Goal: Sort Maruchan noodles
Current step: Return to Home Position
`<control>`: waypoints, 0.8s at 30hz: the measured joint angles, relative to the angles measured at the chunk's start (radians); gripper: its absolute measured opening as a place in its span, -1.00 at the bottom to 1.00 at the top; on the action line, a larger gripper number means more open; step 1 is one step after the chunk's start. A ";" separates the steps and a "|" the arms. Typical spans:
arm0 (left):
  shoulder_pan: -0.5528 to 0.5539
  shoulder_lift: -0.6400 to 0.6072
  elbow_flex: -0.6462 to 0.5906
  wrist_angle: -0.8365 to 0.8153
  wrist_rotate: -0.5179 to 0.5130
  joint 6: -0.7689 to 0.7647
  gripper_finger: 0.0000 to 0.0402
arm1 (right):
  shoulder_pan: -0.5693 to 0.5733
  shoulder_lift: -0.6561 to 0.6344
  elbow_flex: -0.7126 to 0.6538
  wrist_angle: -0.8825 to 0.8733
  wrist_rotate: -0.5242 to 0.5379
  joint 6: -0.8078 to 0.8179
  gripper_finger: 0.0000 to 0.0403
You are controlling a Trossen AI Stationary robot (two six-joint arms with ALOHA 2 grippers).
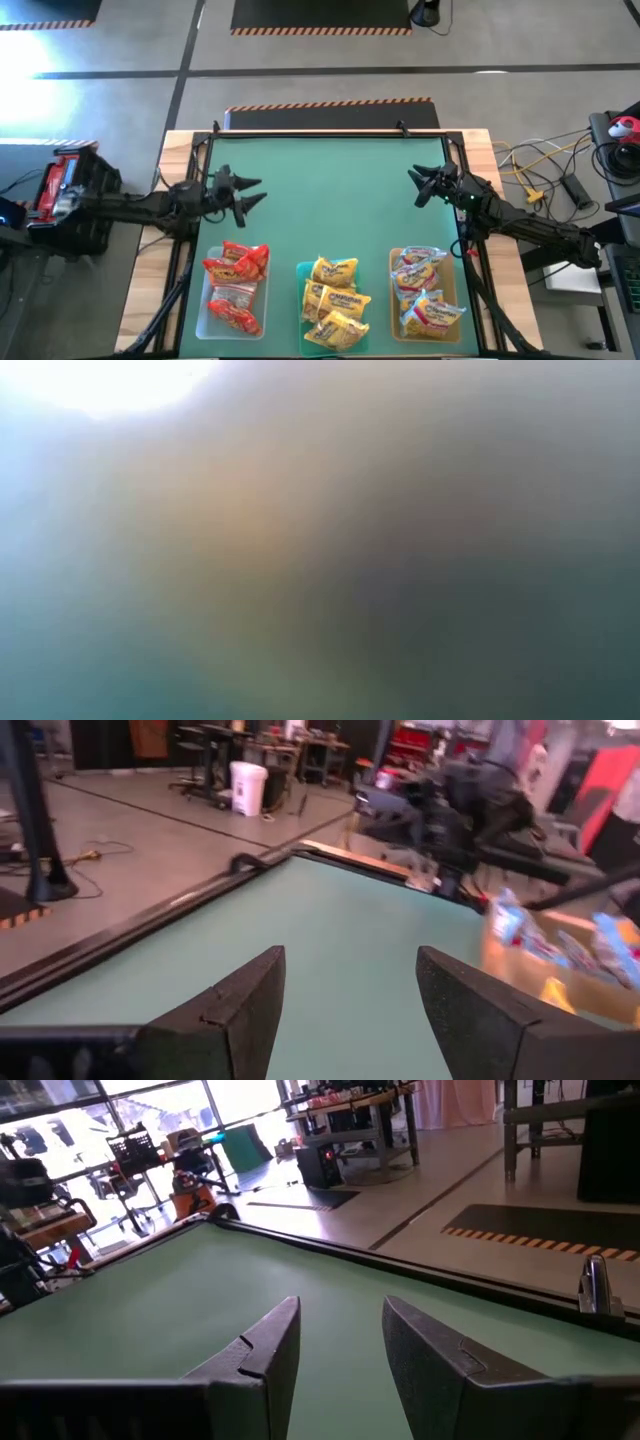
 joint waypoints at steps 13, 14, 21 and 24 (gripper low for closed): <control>0.521 -0.273 -0.049 -0.065 0.444 0.062 0.04 | 0.000 0.000 0.000 0.000 0.000 0.000 -0.34; 0.535 -0.290 -0.049 -0.080 0.445 0.070 0.04 | 0.000 0.000 0.000 0.000 0.000 0.000 -0.34; 0.565 -0.360 -0.066 -0.181 0.446 0.086 0.04 | 0.000 0.000 0.000 0.000 0.000 0.000 -0.34; 0.566 -0.389 -0.096 -0.178 0.446 0.078 0.04 | 0.000 0.000 0.000 0.000 0.000 0.000 -0.34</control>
